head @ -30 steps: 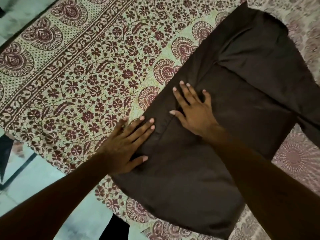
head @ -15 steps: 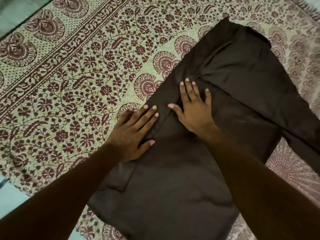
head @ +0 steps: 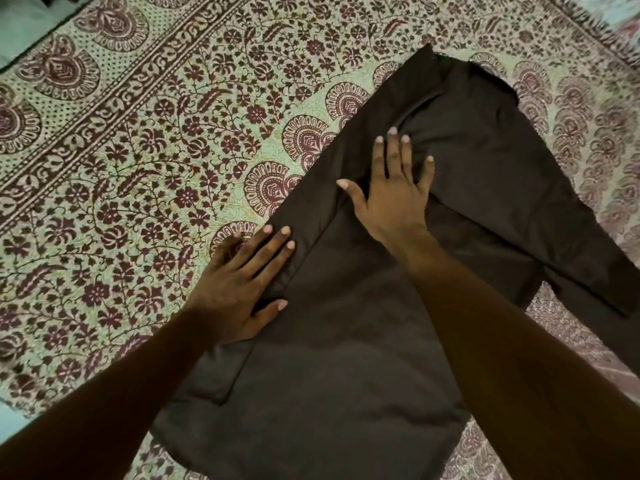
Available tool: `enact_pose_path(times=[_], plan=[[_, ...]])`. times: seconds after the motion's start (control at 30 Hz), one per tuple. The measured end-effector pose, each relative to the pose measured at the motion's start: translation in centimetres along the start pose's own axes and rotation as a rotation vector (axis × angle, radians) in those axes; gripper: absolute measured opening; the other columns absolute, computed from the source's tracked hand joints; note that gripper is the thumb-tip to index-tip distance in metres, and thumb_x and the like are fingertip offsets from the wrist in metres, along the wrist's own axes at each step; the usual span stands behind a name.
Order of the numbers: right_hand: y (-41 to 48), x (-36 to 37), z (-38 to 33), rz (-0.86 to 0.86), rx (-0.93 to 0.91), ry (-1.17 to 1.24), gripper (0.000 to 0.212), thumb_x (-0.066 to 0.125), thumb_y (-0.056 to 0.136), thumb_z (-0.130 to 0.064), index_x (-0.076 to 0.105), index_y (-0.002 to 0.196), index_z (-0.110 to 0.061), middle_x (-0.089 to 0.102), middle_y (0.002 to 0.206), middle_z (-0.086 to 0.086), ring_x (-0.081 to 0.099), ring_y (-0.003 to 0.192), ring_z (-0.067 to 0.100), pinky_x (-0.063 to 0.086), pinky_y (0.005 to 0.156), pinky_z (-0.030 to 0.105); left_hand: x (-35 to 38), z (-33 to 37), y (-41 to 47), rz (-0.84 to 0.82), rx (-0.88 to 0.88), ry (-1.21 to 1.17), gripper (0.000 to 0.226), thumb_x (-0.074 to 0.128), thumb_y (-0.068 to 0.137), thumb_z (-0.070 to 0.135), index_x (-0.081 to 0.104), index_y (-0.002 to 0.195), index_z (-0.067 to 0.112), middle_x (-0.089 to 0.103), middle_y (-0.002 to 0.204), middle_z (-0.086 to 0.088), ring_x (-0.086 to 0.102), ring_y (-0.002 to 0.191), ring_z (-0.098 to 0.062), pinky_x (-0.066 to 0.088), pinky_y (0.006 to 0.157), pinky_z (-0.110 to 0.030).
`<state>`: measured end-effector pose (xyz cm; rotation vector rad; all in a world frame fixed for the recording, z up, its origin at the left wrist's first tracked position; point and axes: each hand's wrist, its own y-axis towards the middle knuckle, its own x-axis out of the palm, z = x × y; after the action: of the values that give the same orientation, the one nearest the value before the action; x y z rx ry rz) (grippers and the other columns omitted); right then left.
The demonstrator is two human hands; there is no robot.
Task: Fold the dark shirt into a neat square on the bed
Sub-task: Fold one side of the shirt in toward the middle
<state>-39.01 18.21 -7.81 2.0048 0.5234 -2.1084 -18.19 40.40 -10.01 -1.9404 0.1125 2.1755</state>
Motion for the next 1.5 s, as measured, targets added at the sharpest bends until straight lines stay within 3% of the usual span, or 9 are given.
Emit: enact_pose_path(times=[0.17, 0.4, 0.57, 0.7, 0.83, 1.0, 1.2, 1.37, 1.5], plan=[[-1.7, 2.0, -1.3, -0.010, -0.464, -0.033, 0.080, 0.022, 0.102, -0.069, 0.015, 0.166, -0.022, 0.007, 0.175, -0.001, 0.010, 0.161, 0.017, 0.017, 0.125, 0.059, -0.1, 0.1, 0.0, -0.008, -0.007, 0.003, 0.087, 0.045, 0.096, 0.063, 0.024, 0.165, 0.016, 0.013, 0.175, -0.003, 0.015, 0.161, -0.024, 0.026, 0.122, -0.053], [3.1, 1.4, -0.7, -0.051, 0.104, 0.054, 0.077, 0.019, 0.105, -0.062, 0.009, 0.166, -0.016, -0.002, 0.175, 0.003, -0.003, 0.161, 0.022, -0.004, 0.124, 0.065, -0.2, 0.1, 0.0, -0.009, -0.011, -0.003, 0.087, 0.045, 0.096, 0.063, 0.022, 0.165, 0.016, 0.012, 0.175, -0.003, 0.015, 0.161, -0.023, 0.025, 0.122, -0.053], [0.8, 1.9, -2.8, -0.010, -0.359, 0.018, 0.071, 0.022, 0.105, -0.057, 0.016, 0.166, -0.021, 0.008, 0.175, -0.001, 0.007, 0.161, 0.020, 0.012, 0.125, 0.062, -0.3, 0.0, 0.0, -0.027, -0.013, -0.007, 0.087, 0.044, 0.096, 0.063, 0.022, 0.165, 0.016, 0.012, 0.175, -0.003, 0.013, 0.161, -0.024, 0.025, 0.122, -0.055], [3.5, 2.6, -1.0, -0.028, -0.150, 0.048, 0.074, 0.017, 0.102, -0.070, 0.006, 0.165, -0.034, 0.002, 0.174, -0.008, 0.003, 0.161, 0.017, 0.002, 0.122, 0.067, -0.2, -0.1, 0.0, -0.044, -0.014, -0.003, 0.088, 0.043, 0.096, 0.064, 0.020, 0.166, 0.017, 0.009, 0.175, -0.003, 0.012, 0.162, -0.024, 0.024, 0.123, -0.055], [6.8, 1.5, 0.2, -0.043, 0.094, 0.051, 0.076, 0.015, 0.104, -0.067, 0.004, 0.166, -0.026, -0.006, 0.175, 0.001, -0.007, 0.161, 0.026, -0.005, 0.122, 0.069, -0.3, 0.0, 0.1, -0.058, -0.017, -0.008, 0.089, 0.043, 0.095, 0.065, 0.019, 0.166, 0.017, 0.008, 0.176, -0.002, 0.012, 0.162, -0.024, 0.025, 0.122, -0.056], [3.7, 1.6, 0.5, -0.011, -0.316, -0.044, 0.072, 0.018, 0.104, -0.067, 0.006, 0.166, -0.032, -0.001, 0.175, -0.005, 0.001, 0.161, 0.022, 0.007, 0.123, 0.067, -0.5, -0.1, 0.0, -0.056, -0.016, -0.022, 0.088, 0.043, 0.095, 0.064, 0.020, 0.166, 0.017, 0.010, 0.175, -0.002, 0.013, 0.162, -0.024, 0.025, 0.122, -0.056], [5.7, 2.2, 2.8, -0.029, 0.017, 0.012, 0.069, 0.014, 0.105, -0.064, 0.007, 0.166, -0.032, 0.000, 0.175, -0.003, -0.001, 0.161, 0.026, 0.002, 0.121, 0.072, -0.3, -0.2, 0.2, -0.057, -0.020, -0.013, 0.089, 0.043, 0.095, 0.065, 0.019, 0.166, 0.019, 0.008, 0.176, -0.001, 0.011, 0.162, -0.022, 0.023, 0.122, -0.054], [1.0, 1.9, 0.5, 0.017, -0.437, -0.047, 0.074, 0.020, 0.103, -0.068, 0.009, 0.166, -0.031, 0.003, 0.175, -0.002, 0.007, 0.161, 0.022, 0.014, 0.124, 0.062, -0.3, -0.1, 0.2, -0.057, -0.028, -0.025, 0.090, 0.046, 0.093, 0.065, 0.021, 0.166, 0.019, 0.009, 0.176, -0.001, 0.012, 0.162, -0.022, 0.024, 0.121, -0.054], [1.2, 2.6, 2.3, -0.010, -0.298, -0.054, 0.067, 0.020, 0.102, -0.070, 0.007, 0.163, -0.045, 0.003, 0.174, -0.010, 0.007, 0.161, 0.019, 0.010, 0.120, 0.069, -0.2, -0.1, 0.2, -0.040, -0.023, -0.016, 0.090, 0.046, 0.093, 0.065, 0.021, 0.166, 0.019, 0.010, 0.175, -0.001, 0.013, 0.162, -0.022, 0.023, 0.121, -0.053]])
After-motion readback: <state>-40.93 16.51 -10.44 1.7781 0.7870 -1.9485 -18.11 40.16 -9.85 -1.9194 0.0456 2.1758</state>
